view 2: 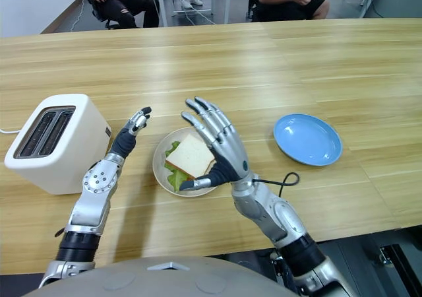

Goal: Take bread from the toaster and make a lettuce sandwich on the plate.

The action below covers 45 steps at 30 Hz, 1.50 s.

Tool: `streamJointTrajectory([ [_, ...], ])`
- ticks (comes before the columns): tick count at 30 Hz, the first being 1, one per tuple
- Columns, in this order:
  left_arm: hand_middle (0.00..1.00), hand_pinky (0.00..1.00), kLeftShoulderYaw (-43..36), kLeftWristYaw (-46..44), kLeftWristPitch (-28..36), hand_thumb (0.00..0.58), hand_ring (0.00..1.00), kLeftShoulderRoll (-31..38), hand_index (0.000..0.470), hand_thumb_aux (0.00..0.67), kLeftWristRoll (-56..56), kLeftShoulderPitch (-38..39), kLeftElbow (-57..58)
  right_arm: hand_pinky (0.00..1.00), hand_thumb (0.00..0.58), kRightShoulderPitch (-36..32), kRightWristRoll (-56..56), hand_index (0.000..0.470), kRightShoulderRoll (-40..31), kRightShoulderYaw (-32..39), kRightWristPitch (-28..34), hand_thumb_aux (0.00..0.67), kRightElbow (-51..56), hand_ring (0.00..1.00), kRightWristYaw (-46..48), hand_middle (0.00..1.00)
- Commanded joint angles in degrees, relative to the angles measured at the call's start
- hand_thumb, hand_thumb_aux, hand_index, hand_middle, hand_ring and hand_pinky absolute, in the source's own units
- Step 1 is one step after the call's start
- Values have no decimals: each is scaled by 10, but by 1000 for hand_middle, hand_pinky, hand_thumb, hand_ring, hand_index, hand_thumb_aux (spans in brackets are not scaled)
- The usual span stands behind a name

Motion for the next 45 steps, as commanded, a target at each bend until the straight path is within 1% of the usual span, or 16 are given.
streamJointTrajectory([
  [1,1000,1000,-4,-97,-2,580,1000,73,460,670,-28,43,-35,0,0,33,88,0,-30,-41,35,0,-40,0,111,0],
  [3,1000,1000,-10,-156,1,580,1000,136,460,670,-26,79,-59,0,212,51,149,94,-68,-54,69,137,-42,0,201,0],
  [4,1000,1000,-12,-180,2,580,1000,174,460,670,-15,103,-71,239,535,65,181,332,-99,-62,92,483,-38,239,259,239],
  [5,1000,1000,-12,-195,5,580,1000,202,460,670,-6,121,-81,576,580,78,211,460,-125,-68,109,670,-35,576,304,576],
  [6,1000,1000,-8,-206,4,580,1000,224,460,670,-3,137,-92,792,580,92,236,460,-150,-75,125,670,-35,792,346,792],
  [7,1000,1000,-1,-220,8,580,1000,244,460,670,-8,155,-106,792,580,111,258,460,-177,-89,141,670,-38,792,383,792],
  [8,1000,1000,5,-235,16,580,1000,261,460,670,-16,173,-121,969,580,130,277,460,-199,-105,151,670,-45,969,409,969],
  [9,1000,1000,8,-252,27,580,1000,283,460,670,-15,198,-136,1000,580,150,297,460,-220,-127,159,670,-55,1000,433,1000],
  [13,1000,1000,-4,-289,53,580,1000,334,460,670,14,264,-162,1000,580,205,344,460,-243,-168,189,670,-102,1000,491,1000],
  [17,1000,1000,-33,-299,60,580,1000,329,460,670,19,253,-166,1000,580,221,336,460,-236,-129,224,670,-115,1000,554,1000],
  [24,1000,1000,-137,-283,81,580,1000,261,460,670,72,167,-113,1000,580,153,241,460,-190,4,277,670,-19,1000,633,1000],
  [31,1000,1000,-197,-230,79,580,1000,186,460,670,126,76,-15,1000,580,63,125,460,-113,96,285,670,97,1000,622,1000],
  [38,1000,1000,-211,-165,94,580,1000,135,460,670,176,-16,104,1000,580,-84,76,460,-33,102,249,670,275,1000,517,1000],
  [40,1000,1000,-198,-130,94,580,1000,111,460,670,175,-60,150,1000,580,-147,51,460,-9,100,228,670,353,1000,441,1000],
  [41,1000,1000,-193,-118,92,576,1000,103,420,612,173,-76,168,1000,580,-169,46,460,0,100,217,670,382,1000,413,1000],
  [45,1000,1000,-158,-52,90,579,1000,71,444,646,163,-135,239,1000,580,-252,-23,460,24,124,196,670,496,1000,270,1000],
])
